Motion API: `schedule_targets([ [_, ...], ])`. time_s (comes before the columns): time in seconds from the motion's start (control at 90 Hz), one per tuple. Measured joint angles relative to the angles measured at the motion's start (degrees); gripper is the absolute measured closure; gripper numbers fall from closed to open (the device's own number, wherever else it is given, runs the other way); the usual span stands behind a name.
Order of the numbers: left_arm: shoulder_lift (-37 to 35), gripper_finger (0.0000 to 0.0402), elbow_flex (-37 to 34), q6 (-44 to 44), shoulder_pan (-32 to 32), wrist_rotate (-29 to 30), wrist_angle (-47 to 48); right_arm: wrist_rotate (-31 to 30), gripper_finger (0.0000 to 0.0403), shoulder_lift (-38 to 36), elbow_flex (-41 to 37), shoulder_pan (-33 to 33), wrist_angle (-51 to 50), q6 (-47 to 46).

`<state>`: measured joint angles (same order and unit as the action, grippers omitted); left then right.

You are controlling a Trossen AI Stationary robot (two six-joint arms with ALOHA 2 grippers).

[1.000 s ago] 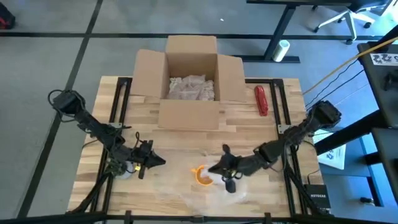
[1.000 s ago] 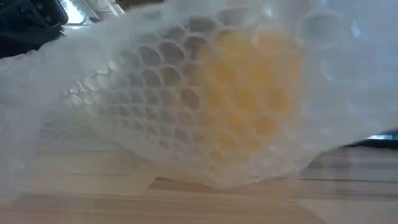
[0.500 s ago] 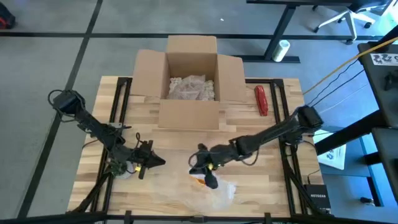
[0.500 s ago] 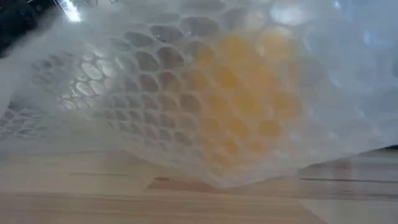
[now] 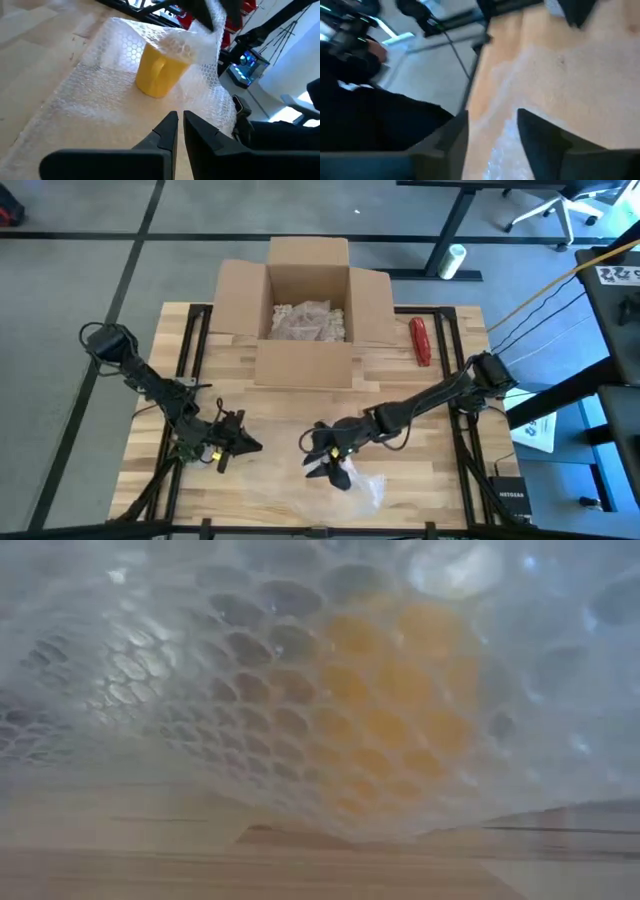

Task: Wrap mug
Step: Wrap the yellow mug with bubble wrap

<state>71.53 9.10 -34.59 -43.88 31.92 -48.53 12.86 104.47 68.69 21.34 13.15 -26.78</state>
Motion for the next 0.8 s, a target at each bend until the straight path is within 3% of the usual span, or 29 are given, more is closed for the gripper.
schedule_targets([
  [0.211,0.0,0.0390,0.0,0.0,0.0,0.0,0.0,7.9,0.0206,-0.1,0.1,-0.5,10.5,0.0],
  [0.378,0.0,0.0390,0.0,0.0,0.0,0.0,0.1,8.9,0.0256,-1.7,0.0,-2.1,5.1,-3.0],
  [0.567,0.0,0.0390,0.0,0.1,0.0,0.0,0.5,1.9,0.0387,-8.0,0.0,-2.8,-9.2,2.2],
  [0.8,0.0,0.0390,0.0,-1.5,-0.3,0.1,1.7,-17.6,0.0400,-22.1,0.1,0.3,-42.5,-2.3],
])
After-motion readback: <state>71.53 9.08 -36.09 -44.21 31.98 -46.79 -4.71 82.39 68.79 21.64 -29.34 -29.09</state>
